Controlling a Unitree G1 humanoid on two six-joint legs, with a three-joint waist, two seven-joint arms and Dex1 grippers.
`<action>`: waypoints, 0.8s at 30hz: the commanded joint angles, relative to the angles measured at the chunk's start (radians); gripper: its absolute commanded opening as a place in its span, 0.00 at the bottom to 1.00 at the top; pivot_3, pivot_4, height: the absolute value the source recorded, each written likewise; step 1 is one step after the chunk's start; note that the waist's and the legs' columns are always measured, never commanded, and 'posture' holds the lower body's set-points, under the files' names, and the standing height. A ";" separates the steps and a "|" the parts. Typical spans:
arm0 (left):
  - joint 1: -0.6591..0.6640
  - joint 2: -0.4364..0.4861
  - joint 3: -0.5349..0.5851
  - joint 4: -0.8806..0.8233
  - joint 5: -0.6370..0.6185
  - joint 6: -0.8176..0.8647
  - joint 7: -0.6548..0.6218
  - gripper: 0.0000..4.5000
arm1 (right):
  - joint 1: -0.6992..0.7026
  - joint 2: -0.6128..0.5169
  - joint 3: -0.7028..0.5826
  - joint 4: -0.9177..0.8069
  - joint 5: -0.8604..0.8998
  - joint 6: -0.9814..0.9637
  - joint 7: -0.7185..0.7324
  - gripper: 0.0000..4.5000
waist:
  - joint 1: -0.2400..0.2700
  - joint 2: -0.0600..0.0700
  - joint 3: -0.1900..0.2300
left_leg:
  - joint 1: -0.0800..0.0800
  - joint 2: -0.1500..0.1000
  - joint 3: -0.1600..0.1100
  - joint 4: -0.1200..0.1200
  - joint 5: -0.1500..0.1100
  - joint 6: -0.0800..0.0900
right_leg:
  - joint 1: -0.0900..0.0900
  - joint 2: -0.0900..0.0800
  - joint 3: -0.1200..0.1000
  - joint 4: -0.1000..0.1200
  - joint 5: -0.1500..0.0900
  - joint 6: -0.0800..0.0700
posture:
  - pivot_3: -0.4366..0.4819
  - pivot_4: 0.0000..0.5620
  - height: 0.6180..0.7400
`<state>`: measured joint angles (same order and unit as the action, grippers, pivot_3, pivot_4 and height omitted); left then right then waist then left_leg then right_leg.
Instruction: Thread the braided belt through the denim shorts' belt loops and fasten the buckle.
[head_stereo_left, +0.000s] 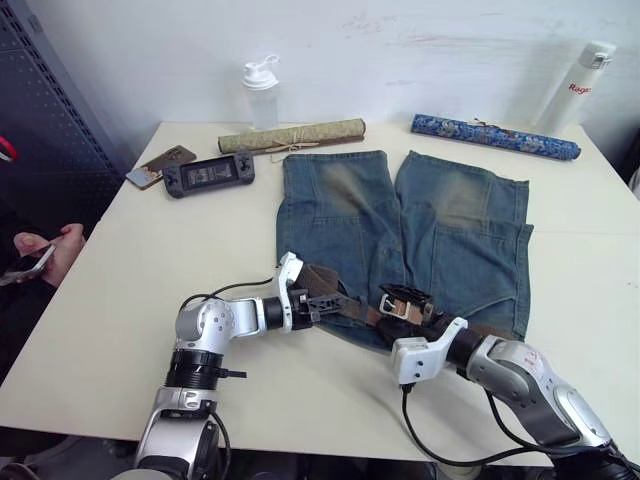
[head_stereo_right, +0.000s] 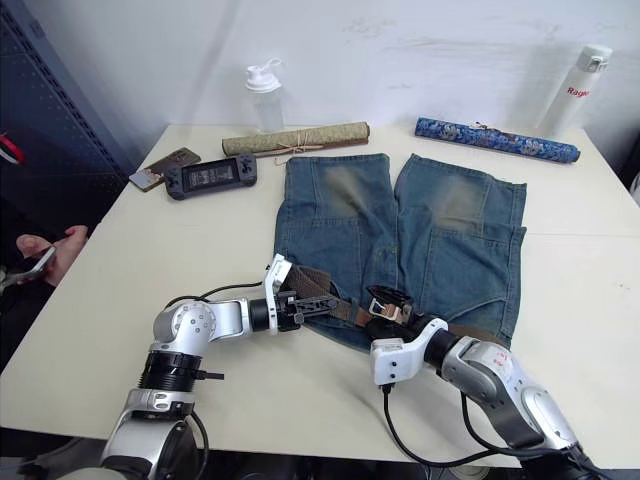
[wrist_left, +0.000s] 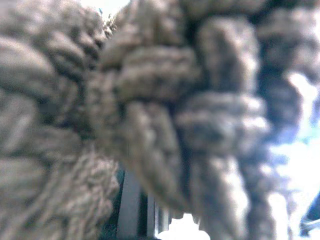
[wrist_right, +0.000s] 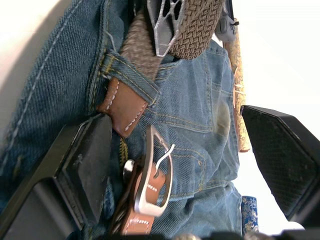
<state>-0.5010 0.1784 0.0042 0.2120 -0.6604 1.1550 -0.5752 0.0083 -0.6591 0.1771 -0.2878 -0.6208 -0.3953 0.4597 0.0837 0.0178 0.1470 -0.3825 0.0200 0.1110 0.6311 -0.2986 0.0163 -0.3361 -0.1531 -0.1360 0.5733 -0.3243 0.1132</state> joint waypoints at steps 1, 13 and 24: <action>0.085 -0.029 -0.193 0.146 0.104 0.045 -0.004 0.00 | 0.022 -0.007 -0.001 -0.094 0.073 -0.051 0.005 0.98 | 0.003 0.000 0.000 | 0.000 0.000 0.000 -0.001 0.000 0.000 | 0.000 0.000 0.000 0.000 0.000 0.000 | 0.48 0.27 0.82; 0.091 -0.022 -0.220 0.143 0.129 0.021 -0.068 0.00 | 0.104 -0.049 -0.042 -0.142 0.099 -0.071 0.018 0.98 | 0.039 0.002 -0.001 | -0.003 -0.001 0.000 -0.002 0.000 0.003 | -0.001 -0.001 -0.002 -0.006 0.000 0.002 | 0.48 0.27 0.82; 0.096 -0.020 -0.227 0.135 0.131 0.025 -0.075 0.00 | 0.071 -0.026 -0.039 -0.087 0.022 -0.034 -0.016 0.98 | 0.043 0.002 -0.001 | -0.003 -0.001 0.000 -0.002 0.000 0.005 | -0.001 -0.001 -0.002 -0.007 0.000 0.001 | 0.48 0.27 0.82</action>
<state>-0.5014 0.1756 -0.0708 0.2071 -0.6174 1.1033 -0.6798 0.0904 -0.6916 0.1516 -0.3779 -0.5850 -0.4341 0.4646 0.1271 0.0198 0.1463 -0.3859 0.0190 0.1108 0.6287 -0.2981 0.0211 -0.3374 -0.1539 -0.1378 0.5661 -0.3239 0.1147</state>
